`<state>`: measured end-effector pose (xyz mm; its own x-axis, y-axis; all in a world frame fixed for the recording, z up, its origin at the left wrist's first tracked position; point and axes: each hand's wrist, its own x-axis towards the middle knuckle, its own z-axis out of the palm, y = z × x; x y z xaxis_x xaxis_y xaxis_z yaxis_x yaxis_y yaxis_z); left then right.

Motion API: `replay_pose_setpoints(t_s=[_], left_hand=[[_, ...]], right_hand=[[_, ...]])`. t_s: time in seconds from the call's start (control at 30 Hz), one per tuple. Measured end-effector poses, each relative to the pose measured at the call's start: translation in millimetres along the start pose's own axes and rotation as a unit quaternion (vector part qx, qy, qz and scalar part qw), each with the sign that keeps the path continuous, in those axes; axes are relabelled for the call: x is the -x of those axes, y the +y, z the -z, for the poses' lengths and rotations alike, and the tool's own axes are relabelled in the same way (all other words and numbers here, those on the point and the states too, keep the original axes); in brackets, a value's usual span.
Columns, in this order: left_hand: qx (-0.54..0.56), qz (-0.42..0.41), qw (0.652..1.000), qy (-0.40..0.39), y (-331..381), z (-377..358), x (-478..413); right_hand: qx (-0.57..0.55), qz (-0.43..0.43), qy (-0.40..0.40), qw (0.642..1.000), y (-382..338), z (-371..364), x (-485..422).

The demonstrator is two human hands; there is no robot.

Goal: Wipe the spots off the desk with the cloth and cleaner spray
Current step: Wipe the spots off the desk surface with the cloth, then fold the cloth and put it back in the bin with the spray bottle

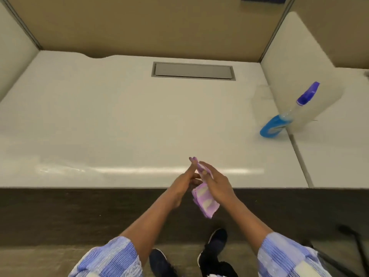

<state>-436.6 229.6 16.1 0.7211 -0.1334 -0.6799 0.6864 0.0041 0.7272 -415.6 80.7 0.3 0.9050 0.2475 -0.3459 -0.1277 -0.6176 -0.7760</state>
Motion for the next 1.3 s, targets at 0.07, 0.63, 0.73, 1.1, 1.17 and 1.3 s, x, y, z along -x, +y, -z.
replay_pose_setpoints(t_s=[0.07,0.63,0.73,1.1,1.17,1.3], left_hand=[[0.036,-0.017,0.999,-0.03,19,-13,-4],[0.135,-0.085,0.981,0.107,137,-87,-46],[-0.097,-0.103,0.964,0.223,153,-84,-52],[-0.399,-0.17,0.901,0.004,247,-96,-101],[-0.425,-0.179,0.887,-0.018,265,-95,-116],[-0.472,-0.207,0.855,-0.06,311,-103,-148]], right_hand=[[-0.011,0.042,-0.027,0.999,-5,16,9],[-0.236,0.002,-0.044,0.971,24,208,-41],[-0.198,0.038,-0.025,0.979,11,222,-56],[-0.09,0.071,-0.003,0.993,-34,274,-126],[0.015,0.065,0.012,0.998,-41,292,-132],[0.247,0.043,0.053,0.967,-57,327,-150]])
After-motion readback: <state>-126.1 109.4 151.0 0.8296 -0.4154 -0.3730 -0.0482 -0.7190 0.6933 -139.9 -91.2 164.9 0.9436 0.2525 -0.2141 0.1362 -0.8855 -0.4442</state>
